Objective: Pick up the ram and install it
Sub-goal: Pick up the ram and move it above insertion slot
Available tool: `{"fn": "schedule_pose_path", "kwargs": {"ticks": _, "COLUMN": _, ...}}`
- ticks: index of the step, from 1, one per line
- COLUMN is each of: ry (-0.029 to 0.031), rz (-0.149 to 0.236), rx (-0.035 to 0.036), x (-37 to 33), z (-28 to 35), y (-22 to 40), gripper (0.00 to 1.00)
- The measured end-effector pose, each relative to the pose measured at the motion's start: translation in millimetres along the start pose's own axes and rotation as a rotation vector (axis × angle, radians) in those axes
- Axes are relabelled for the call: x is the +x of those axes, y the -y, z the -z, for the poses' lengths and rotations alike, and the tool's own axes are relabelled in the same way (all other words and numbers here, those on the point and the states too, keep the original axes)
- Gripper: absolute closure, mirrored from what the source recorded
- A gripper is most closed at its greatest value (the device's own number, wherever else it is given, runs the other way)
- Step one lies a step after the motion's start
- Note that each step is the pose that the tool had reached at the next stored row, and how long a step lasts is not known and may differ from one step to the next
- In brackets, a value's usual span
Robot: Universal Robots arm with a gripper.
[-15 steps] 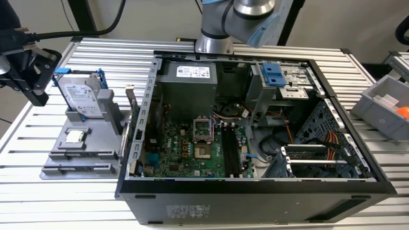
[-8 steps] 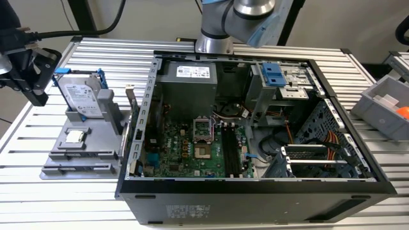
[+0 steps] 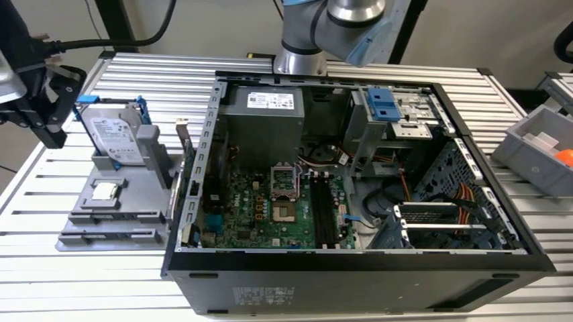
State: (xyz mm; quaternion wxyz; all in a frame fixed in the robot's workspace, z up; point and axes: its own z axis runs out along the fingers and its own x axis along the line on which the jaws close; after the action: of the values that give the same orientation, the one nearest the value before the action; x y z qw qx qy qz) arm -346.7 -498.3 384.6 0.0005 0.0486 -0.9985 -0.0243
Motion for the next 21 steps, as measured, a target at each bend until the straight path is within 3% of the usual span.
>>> {"fn": "schedule_pose_path", "kwargs": {"ticks": 21, "ry": -0.0096, "rz": 0.198, "rx": -0.0002, "x": 0.0, "z": 0.0, "y": 0.0, "gripper": 1.00}}
